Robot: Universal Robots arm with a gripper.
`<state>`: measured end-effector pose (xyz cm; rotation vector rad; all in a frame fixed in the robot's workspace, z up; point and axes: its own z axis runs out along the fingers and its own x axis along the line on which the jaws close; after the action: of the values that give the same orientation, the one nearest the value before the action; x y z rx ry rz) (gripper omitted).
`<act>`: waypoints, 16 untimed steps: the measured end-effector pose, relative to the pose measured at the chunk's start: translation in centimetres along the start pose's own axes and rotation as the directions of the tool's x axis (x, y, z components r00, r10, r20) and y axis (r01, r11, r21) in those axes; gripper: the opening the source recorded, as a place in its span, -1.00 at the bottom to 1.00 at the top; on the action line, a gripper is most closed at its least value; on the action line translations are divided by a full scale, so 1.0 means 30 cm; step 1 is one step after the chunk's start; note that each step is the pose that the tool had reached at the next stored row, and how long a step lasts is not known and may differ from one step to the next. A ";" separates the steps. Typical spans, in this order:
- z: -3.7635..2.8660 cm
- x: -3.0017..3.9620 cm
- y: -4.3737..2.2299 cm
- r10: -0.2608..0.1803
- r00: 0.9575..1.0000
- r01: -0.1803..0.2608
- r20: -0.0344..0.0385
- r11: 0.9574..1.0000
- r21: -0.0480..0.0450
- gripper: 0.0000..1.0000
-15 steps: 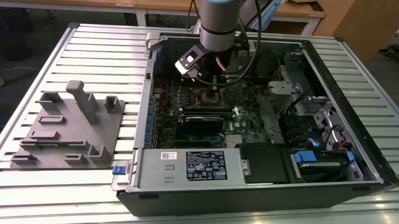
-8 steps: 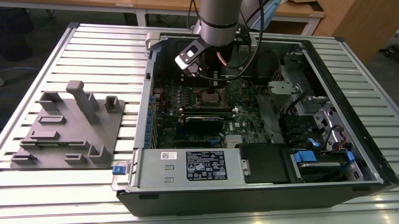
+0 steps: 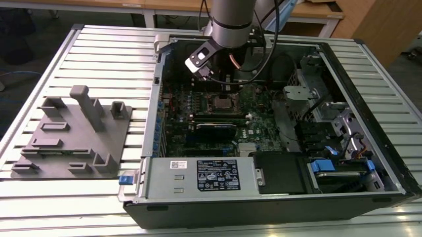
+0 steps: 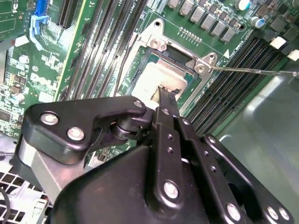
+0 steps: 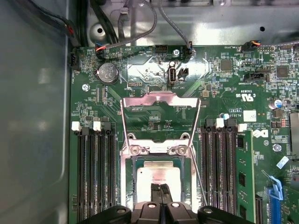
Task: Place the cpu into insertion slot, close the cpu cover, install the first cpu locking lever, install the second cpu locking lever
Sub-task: 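Place the cpu into insertion slot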
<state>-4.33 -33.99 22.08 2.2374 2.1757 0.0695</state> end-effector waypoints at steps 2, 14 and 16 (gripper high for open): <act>-0.002 0.000 0.000 0.000 1.000 0.000 -0.001 1.000 0.000 -0.80; -0.016 0.001 0.001 0.000 1.000 0.000 -0.001 1.000 0.000 -0.80; -0.016 0.001 0.001 0.000 1.000 0.000 -0.001 1.000 0.000 -0.80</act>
<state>-4.32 -33.99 22.56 2.2376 2.1758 0.0705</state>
